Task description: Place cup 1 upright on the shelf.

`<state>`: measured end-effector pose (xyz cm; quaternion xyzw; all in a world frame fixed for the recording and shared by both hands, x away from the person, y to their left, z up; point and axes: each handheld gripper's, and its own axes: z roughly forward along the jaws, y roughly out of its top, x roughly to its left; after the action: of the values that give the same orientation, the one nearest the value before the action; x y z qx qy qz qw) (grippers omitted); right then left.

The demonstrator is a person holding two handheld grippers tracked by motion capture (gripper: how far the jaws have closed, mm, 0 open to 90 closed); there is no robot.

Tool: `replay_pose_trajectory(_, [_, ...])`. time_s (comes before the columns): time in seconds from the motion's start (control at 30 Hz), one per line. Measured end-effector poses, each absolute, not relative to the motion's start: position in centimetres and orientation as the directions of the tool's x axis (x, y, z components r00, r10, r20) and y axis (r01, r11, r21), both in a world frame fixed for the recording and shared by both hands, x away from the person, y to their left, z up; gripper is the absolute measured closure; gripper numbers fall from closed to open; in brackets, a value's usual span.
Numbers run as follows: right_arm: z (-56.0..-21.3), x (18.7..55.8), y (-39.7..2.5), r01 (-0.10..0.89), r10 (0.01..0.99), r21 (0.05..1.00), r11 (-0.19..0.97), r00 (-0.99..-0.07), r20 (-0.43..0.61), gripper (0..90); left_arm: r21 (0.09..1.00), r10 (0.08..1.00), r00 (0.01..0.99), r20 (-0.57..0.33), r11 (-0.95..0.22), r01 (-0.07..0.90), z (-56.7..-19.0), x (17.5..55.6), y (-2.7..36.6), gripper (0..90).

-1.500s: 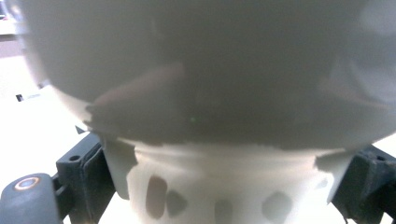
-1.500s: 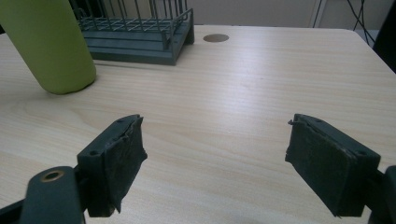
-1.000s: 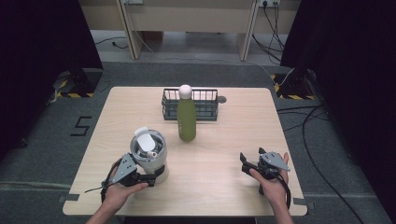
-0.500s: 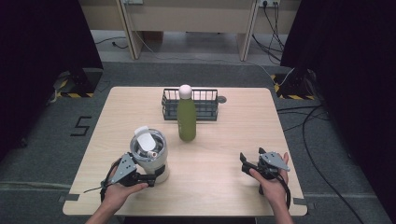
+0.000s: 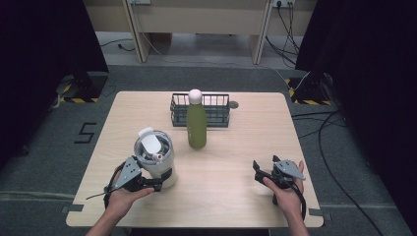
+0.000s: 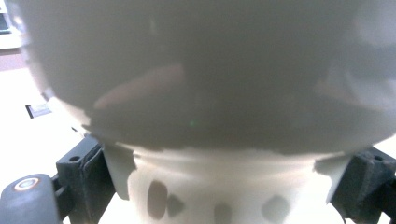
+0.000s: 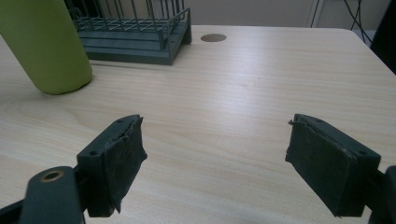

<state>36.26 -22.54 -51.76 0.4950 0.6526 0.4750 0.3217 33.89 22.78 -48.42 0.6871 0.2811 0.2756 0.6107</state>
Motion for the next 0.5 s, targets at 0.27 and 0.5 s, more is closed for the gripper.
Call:
replay_pose_trajectory(0.27, [-51.6, 36.6, -22.6, 0.331, 0.95, 0.941, 0.063, -0.309, 0.046, 18.3, 0.995, 0.738, 0.673, 0.05, -0.094, 0.03, -47.6, 35.0, 22.8, 10.3])
replay_pose_trajectory(0.5, [-51.6, 36.6, -22.7, 0.329, 0.952, 0.942, 0.062, -0.304, 0.043, 18.3, 0.997, 0.759, 0.649, 0.054, -0.079, 0.01, -46.6, 35.9, 23.0, 10.3])
